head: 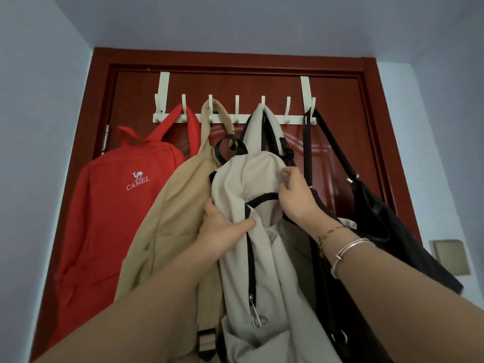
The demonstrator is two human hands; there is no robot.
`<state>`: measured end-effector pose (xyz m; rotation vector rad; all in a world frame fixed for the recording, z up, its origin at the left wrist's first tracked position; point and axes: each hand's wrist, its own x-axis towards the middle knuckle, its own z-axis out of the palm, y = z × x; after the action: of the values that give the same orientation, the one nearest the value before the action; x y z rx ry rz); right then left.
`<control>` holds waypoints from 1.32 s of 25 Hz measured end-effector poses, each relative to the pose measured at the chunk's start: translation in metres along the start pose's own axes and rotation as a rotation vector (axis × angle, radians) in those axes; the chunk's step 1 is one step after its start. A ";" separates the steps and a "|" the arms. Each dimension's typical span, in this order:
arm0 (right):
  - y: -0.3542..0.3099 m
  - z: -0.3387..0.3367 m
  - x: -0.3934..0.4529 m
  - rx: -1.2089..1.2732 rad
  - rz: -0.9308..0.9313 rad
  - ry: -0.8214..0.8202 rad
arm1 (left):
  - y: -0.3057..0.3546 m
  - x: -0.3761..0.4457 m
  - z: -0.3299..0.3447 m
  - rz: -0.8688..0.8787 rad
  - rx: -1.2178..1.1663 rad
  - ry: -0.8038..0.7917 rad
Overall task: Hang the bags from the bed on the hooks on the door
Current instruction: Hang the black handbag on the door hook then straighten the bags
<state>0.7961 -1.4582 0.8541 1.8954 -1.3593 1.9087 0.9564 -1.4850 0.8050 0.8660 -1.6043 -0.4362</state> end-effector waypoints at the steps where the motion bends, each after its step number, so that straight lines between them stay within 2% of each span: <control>1: 0.003 0.002 0.018 -0.025 -0.008 0.003 | -0.001 0.014 0.001 0.016 0.003 0.029; 9: 0.031 0.019 0.128 -0.228 -0.034 -0.021 | -0.009 0.089 0.006 0.374 -0.178 0.139; 13: 0.042 0.017 0.166 -0.353 -0.013 0.027 | 0.015 0.124 -0.003 0.407 -0.126 0.105; 15: 0.039 0.011 0.179 -0.326 0.014 0.074 | 0.018 0.127 -0.005 0.414 -0.131 0.120; 18: 0.024 0.007 0.194 -0.319 -0.056 0.102 | 0.017 0.127 -0.011 0.402 -0.134 0.177; 20: 0.012 0.008 0.204 -0.312 -0.134 0.065 | 0.019 0.127 -0.018 0.398 -0.126 0.262; 22: 0.009 0.006 0.210 -0.370 -0.160 -0.004 | 0.024 0.127 -0.022 0.400 -0.093 0.331; 24: 0.014 0.008 0.211 -0.442 -0.184 0.012 | 0.025 0.125 -0.024 0.404 -0.073 0.353; 28: 0.016 0.010 0.206 -0.559 -0.107 0.014 | 0.024 0.117 -0.024 0.353 -0.074 0.349; 33: 0.009 -0.005 0.215 -0.656 -0.041 0.075 | 0.029 0.113 -0.040 0.307 -0.243 0.357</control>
<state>0.7428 -1.5645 1.0329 1.4887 -1.6378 1.2649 0.9840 -1.5419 0.9113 0.4706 -1.2929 -0.2354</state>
